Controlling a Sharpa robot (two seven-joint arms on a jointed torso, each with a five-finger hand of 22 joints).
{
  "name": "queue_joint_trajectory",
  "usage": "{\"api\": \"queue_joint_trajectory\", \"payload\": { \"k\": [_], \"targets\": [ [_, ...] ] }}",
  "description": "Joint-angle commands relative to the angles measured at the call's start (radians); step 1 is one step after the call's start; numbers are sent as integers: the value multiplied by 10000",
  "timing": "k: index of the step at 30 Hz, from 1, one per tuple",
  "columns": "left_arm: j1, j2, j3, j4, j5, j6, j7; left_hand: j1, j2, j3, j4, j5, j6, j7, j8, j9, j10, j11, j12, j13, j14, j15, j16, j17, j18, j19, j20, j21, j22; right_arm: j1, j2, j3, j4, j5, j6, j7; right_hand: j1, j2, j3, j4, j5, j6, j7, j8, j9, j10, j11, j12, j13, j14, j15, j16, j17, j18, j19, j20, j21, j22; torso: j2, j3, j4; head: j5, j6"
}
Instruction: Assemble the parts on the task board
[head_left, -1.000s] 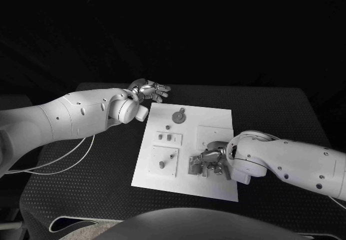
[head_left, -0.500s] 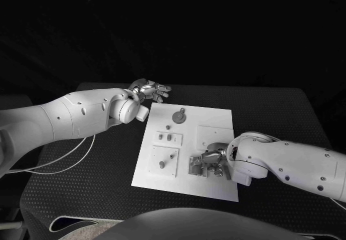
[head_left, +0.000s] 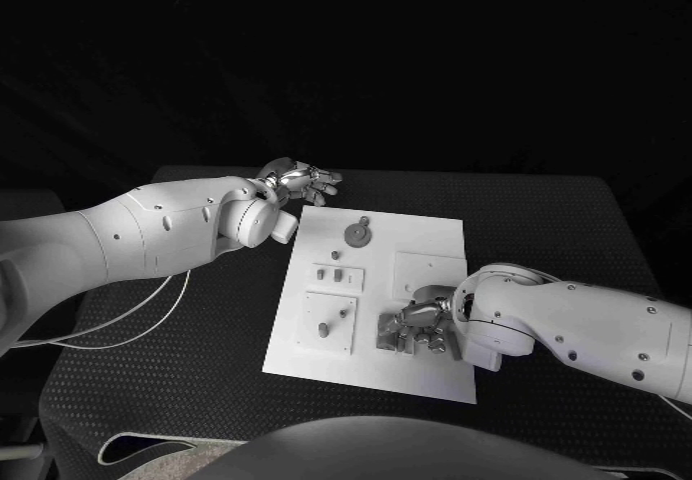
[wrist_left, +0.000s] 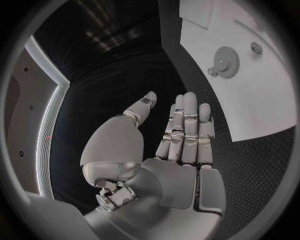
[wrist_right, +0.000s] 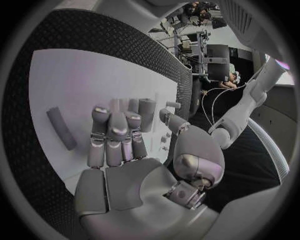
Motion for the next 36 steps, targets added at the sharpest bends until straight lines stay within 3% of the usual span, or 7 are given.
{"api": "queue_joint_trajectory", "payload": {
  "k": [1, 5, 9, 20, 25, 28, 36],
  "targets": [
    [9, 10, 6, 10, -33, 116, 49, -38, 20, -2, 62, 1, -77, -27, 70, -12, -36, 22, 6, 15, 1, 28, -41, 14, -22, -74, -356, -61, 12, -75, 8, -59, 4, -123, 235, -12, -66, -97, -137, -19, -54, -98, -13, -41, -5, -102, 17, -41, 19, -37, -75, -65, 15, 168, -72, -48, 46, 96, 0, 3, 8, 3, -14],
    [9, 11, 6, 13, -34, 130, 35, -42, 18, -5, 65, 1, -78, -26, 71, -13, -37, 23, 6, 15, 1, 28, -42, 16, -23, -74, -355, -62, 14, -75, -14, -59, 7, -128, 248, 32, -164, -385, -430, -26, -53, -178, 7, -69, 0, -165, 37, -71, 34, -85, -62, -87, 19, 168, -123, -56, 20, 81, -2, 4, 4, 14, -15],
    [9, 10, 6, 12, -36, 125, 32, -46, 14, -7, 68, 0, -79, -26, 72, -14, -38, 23, 5, 15, 1, 29, -43, 18, -24, -75, -354, -63, 16, -75, -33, -59, 17, -161, 216, 46, -194, -423, -671, -56, -52, -218, 13, -74, 17, -203, 42, -80, 54, -118, -58, -97, 26, 168, -161, -73, 4, 72, 1, 4, 3, 24, -15],
    [9, 9, 5, 7, -47, 117, 34, -46, 15, -7, 71, 1, -80, -26, 74, -17, -39, 23, 6, 16, 2, 29, -44, 22, -24, -75, -355, -65, 20, -69, -405, -58, 231, -465, -107, 752, -10, -237, -880, -149, -50, -211, -6, -44, 62, -196, 23, -72, 88, -120, -76, -93, 40, 168, -173, -122, -1, 56, -6, 13, 2, -6, 26],
    [9, 6, 4, 9, -48, 99, 42, -42, 16, -5, 70, 1, -80, -26, 76, -18, -37, 22, 7, 17, 2, 28, -44, 24, -23, -75, -355, -66, 22, 41, -774, -39, 479, -498, -458, 1203, 596, 74, -1093, -633, -30, -212, -8, -31, 93, -138, 18, -59, 112, -92, -89, -107, 35, 168, -148, -143, 7, 38, -7, 12, -11, -33, 78],
    [9, -2, 4, 8, -49, 84, 55, -39, 16, -5, 69, 1, -80, -27, 77, -19, -37, 22, 7, 17, 2, 28, -45, 25, -23, -75, -356, -66, 24, 208, -1102, 40, 661, -587, -664, 1276, 873, 312, -1330, -942, 16, -292, 12, -78, 87, -88, 36, -38, 133, -48, -82, -115, 34, 168, -106, -147, 2, 10, -12, 25, -27, -60, 122],
    [5, 29, 2, -69, -49, 90, 72, -36, 16, -4, 68, 1, -79, -27, 81, -20, -34, 20, 9, 19, 3, 27, -45, 29, -23, -76, -356, -68, 28, 521, -1828, 405, 1036, -492, -743, 1609, 999, 345, -1448, -1083, 76, -302, 10, -96, 85, -58, 33, -28, 148, -27, -85, -131, 34, 168, -85, -160, -21, -21, -22, 47, -53, -146, 251]
  ]
}}
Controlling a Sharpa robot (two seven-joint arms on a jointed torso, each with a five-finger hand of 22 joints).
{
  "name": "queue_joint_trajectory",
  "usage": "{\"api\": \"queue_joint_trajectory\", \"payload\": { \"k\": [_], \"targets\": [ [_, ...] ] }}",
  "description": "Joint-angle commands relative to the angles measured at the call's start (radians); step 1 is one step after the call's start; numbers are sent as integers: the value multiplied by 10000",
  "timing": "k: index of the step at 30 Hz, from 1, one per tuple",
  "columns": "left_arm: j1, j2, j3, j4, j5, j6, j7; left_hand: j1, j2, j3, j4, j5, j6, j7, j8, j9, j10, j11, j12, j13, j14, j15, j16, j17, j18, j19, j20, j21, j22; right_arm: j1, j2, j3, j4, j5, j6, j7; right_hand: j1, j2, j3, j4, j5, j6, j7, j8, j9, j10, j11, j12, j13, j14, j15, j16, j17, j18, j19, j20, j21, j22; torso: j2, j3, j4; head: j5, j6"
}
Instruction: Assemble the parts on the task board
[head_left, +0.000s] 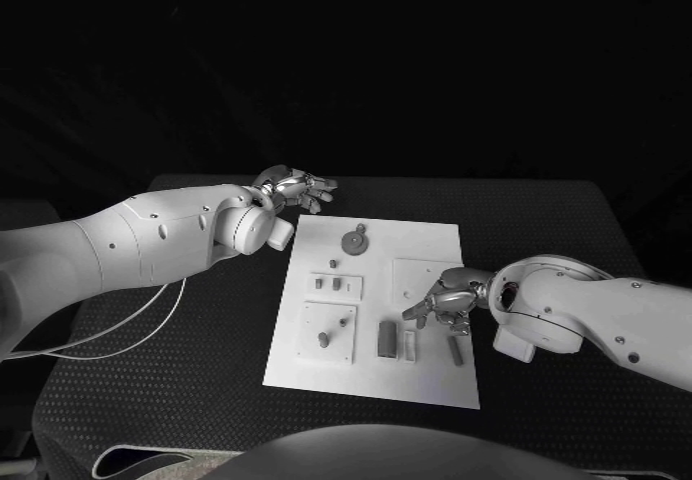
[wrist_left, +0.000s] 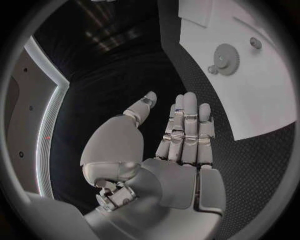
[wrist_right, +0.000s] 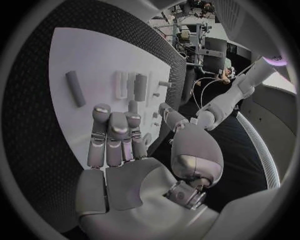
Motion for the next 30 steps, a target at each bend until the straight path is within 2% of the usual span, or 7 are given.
{"api": "queue_joint_trajectory", "payload": {
  "k": [1, 6, 12, 15, 17, 21, 30],
  "targets": [
    [6, 35, 4, -20, -44, 91, 91, -36, 16, -4, 68, 1, -54, -4, 49, -13, -34, 20, 9, 13, 3, 27, -46, 12, -23, -76, -356, -68, 13, 58, -214, 110, 148, -59, -185, 457, 127, 20, -21, -54, 106, -61, 39, -62, -14, 84, -15, 19, 15, 50, -1, -42, 9, 146, 42, -37, -3, -23, -10, 19, -13, -42, 81],
    [5, 39, 1, -1, -44, 111, 87, -35, 18, -4, 68, 1, -54, -4, 50, -14, -32, 20, 10, 13, 3, 27, -46, 14, -23, -76, -356, -69, 15, 104, -611, 219, 215, -280, 130, 283, 266, 63, -33, -140, 167, -78, 46, -79, -17, 104, -8, 32, 29, 68, 6, -46, 13, 146, 68, -48, -4, -36, 0, 20, 10, -121, 119],
    [5, 20, -3, 26, -44, 99, 82, -33, 19, -4, 68, 1, -54, -4, 52, -15, -32, 20, 11, 14, 4, 26, -47, 16, -23, -77, -356, -70, 17, 108, -1000, 208, 58, -1143, 1480, -705, 809, 302, -29, -570, 563, -24, 52, -71, -2, 118, 0, 23, 44, 94, 20, -58, 27, 146, 90, -37, 3, -45, -1, -3, 25, -199, 135],
    [5, 2, -4, 40, -44, 113, 76, -32, 18, -4, 67, 1, -54, -4, 53, -16, -31, 19, 11, 14, 4, 26, -47, 17, -23, -77, -356, -70, 18, 106, -1117, 68, 134, -2181, 1821, -1122, 867, 424, -113, -709, 550, -6, 54, -73, -1, 93, 3, 4, 47, 78, 22, -78, 32, 146, 57, -5, -10, -47, 9, -8, 32, -256, 134],
    [5, -6, -4, 43, -44, 109, 72, -32, 17, -5, 68, 1, -54, -4, 54, -16, -30, 19, 12, 15, 4, 26, -47, 18, -23, -77, -356, -71, 19, 105, -1184, -109, 185, -2513, 1864, -1265, 901, 477, -145, -803, 687, 71, 38, -41, 12, 94, -8, -1, 50, 84, 25, -77, 38, 146, 46, 15, -8, -43, 8, -6, 5, -282, 126],
    [5, 6, -4, 50, -44, 132, 71, -34, 18, -6, 69, 0, -54, -4, 55, -17, -29, 19, 13, 15, 4, 26, -47, 20, -24, -77, -356, -71, 21, 85, -1234, -314, 237, -3195, 2142, -1463, 935, 352, 3, -728, 341, 124, 28, -51, -3, 105, -17, -22, 48, 98, 18, -93, 41, 146, 48, 53, -21, -57, 1, 2, -9, -302, 122],
    [6, 2, -4, 78, -44, 167, 64, -36, 22, -6, 73, 0, -54, -4, 56, -18, -27, 18, 14, 16, 7, 25, -46, 22, -24, -76, -356, -71, 23, -338, -1008, -369, 188, -3992, 1823, -1598, 904, 124, 317, -413, 35, 161, 38, -85, -42, 71, 1, -75, 37, 59, 50, -142, 32, 146, -18, 109, -59, -68, 4, -8, 10, -333, 110]
  ]
}}
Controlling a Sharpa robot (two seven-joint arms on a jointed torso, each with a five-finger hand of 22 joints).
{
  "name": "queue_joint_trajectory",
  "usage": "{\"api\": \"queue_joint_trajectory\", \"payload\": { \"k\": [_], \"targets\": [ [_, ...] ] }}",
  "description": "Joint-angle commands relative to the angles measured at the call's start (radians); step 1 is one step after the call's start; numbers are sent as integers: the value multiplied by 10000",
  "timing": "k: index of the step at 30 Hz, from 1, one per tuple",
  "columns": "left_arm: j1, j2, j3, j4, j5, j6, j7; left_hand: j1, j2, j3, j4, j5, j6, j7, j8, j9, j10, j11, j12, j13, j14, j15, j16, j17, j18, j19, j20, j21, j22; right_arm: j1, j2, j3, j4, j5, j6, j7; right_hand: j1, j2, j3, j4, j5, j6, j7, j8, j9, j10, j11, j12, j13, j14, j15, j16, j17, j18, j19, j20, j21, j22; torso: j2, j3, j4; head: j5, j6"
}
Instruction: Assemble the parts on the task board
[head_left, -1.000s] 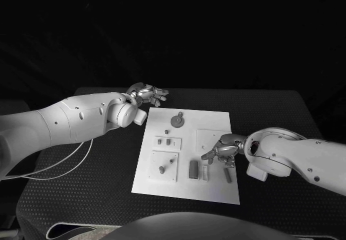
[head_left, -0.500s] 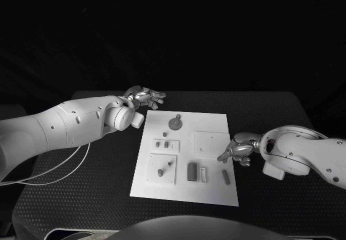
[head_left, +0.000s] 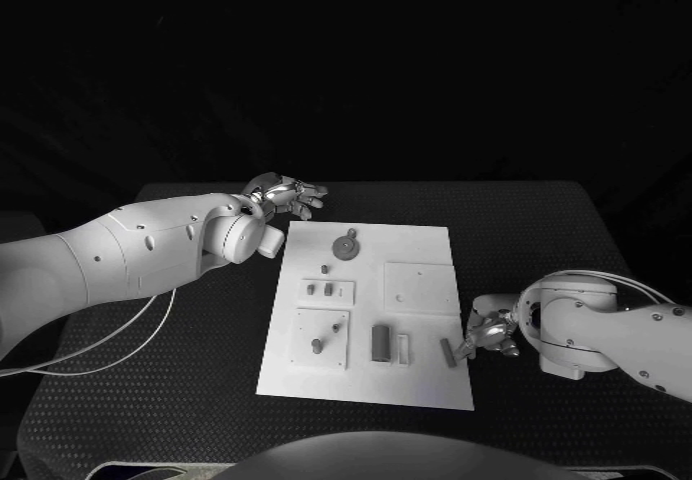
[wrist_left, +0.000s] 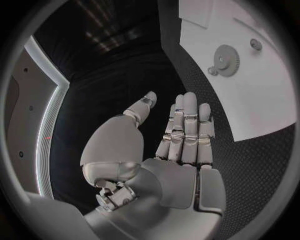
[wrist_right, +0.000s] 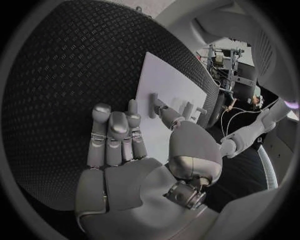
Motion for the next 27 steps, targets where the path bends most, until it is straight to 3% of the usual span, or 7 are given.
{"api": "queue_joint_trajectory", "payload": {
  "k": [1, 2, 3, 7, 17, 27],
  "targets": [
    [8, 12, 6, 28, -41, 158, 63, -38, 22, -7, 74, -1, -55, -4, 57, -11, -26, 18, 14, 9, 7, 26, -46, 16, -24, -76, -355, -32, 13, -142, 133, -1, -72, -853, 114, -249, 7, -165, 140, 75, -88, 93, 1, -30, -16, -3, -2, -35, -5, 18, 10, -57, 5, 148, 2, 56, -43, -6, 6, -2, 15, 0, -28],
    [8, 12, 6, 28, -41, 160, 64, -40, 22, -8, 75, -1, -56, -4, 57, -11, -26, 18, 14, 9, 8, 26, -46, 16, -25, -76, -355, -32, 14, -190, 185, -1, -96, -902, 38, -248, -6, -475, 482, 433, -181, 150, -25, -5, -5, 59, -29, -19, -5, 46, -6, -44, 7, 148, 49, 51, -35, -19, 7, -1, 21, 3, -35],
    [8, 14, 6, 28, -41, 160, 64, -41, 22, -9, 76, -1, -56, -4, 57, -11, -26, 18, 14, 9, 8, 26, -46, 16, -25, -76, -355, -33, 14, -226, 222, -1, -110, -953, -20, -239, 15, -593, 671, 607, -184, 162, -36, -1, -2, 87, -40, -13, -5, 59, -16, -38, 7, 148, 75, 45, -28, -24, 7, -1, 21, 3, -35],
    [7, 6, 6, 27, -41, 164, 67, -47, 23, -11, 80, -1, -57, -3, 58, -13, -25, 18, 15, 10, 8, 26, -46, 18, -26, -75, -355, -33, 16, -334, 332, 1, -151, -1046, -192, -202, -62, -627, 724, 804, -165, 166, -24, 7, 11, 90, -31, -20, -5, 64, -11, -33, 9, 148, 88, 57, -1, -11, 8, -4, 31, 23, -61],
    [7, -7, 6, 25, -41, 173, 58, -55, 29, -14, 89, -1, -58, -3, 59, -15, -23, 18, 16, 11, 10, 25, -46, 22, -27, -76, -354, -35, 19, -342, 435, 3, -129, -1033, -465, -159, -178, -724, 801, 1148, -164, 190, -38, 34, 47, 129, -44, -15, 2, 87, -21, -22, 10, 148, 114, 48, 34, 0, 2, -21, 25, 80, -124],
    [8, -17, 6, 19, -41, 167, 49, -53, 32, -13, 90, -1, -59, -4, 62, -18, -22, 16, 17, 12, 12, 24, -46, 26, -26, -76, -356, -37, 24, -312, 207, 16, 88, -878, -434, -193, -104, -725, 883, 1215, -163, 214, -54, 55, 68, 164, -60, -5, 7, 105, -34, -10, 13, 148, 138, 26, 56, 5, -8, -22, 9, 108, -118]
  ]
}}
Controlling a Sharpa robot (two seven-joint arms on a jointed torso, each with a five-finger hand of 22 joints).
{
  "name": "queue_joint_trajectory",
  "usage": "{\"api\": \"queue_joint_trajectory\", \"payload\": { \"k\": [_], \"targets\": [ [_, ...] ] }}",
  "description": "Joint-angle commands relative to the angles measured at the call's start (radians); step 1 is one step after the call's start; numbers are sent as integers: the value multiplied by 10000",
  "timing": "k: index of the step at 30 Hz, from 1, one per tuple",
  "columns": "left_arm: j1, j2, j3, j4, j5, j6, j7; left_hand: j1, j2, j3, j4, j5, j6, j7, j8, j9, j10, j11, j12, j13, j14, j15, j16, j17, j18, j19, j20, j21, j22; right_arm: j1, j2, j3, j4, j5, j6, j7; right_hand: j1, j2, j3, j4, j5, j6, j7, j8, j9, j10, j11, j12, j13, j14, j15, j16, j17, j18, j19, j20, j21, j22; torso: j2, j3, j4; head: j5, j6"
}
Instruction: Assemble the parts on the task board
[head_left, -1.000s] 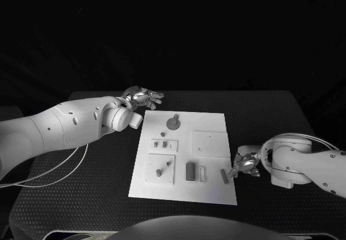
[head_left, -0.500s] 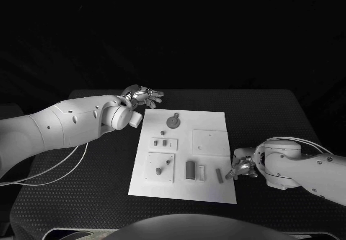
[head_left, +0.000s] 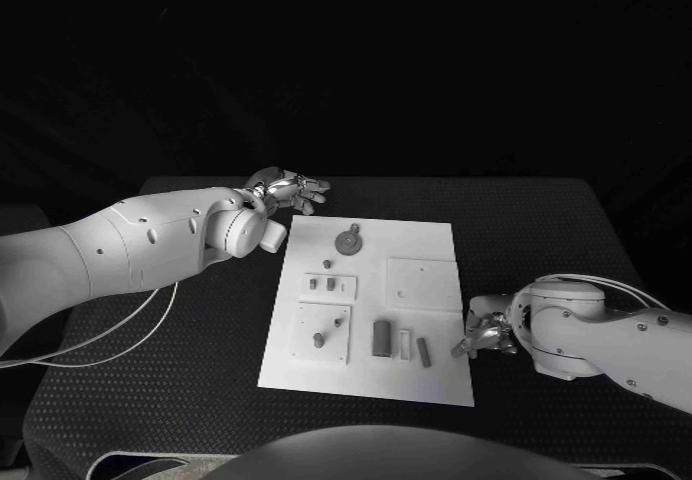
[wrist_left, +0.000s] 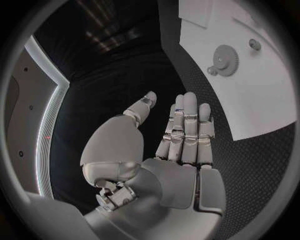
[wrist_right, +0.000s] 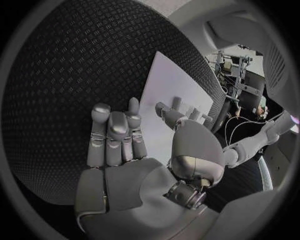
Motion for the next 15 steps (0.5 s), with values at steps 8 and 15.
{"api": "queue_joint_trajectory", "payload": {
  "k": [8, 15],
  "targets": [
    [8, 16, 5, 23, -41, 157, 27, -52, 29, 11, 63, -1, -61, -4, 64, -12, -21, 15, 18, 16, 12, 23, -46, 16, -26, -77, -357, -38, 20, 467, -304, 86, 539, -276, -288, 56, 60, -58, 27, 56, -16, -16, 3, 28, -3, 62, -26, 1, 10, 23, -61, 22, 16, 150, 66, -10, 59, 2, -9, 0, -25, -11, 56],
    [8, 20, 5, 22, -44, 163, 21, -49, 31, 11, 63, -1, -61, -4, 66, -14, -19, 14, 18, 17, 14, 22, -46, 19, -26, -77, -358, -40, 24, 621, -311, 154, 700, -330, -306, 20, 58, -76, 46, 99, -15, -6, -1, 35, 4, 77, -30, 3, 10, 31, -65, 24, 15, 150, 77, -15, 66, 1, -2, 4, -4, -34, 77]
  ]
}}
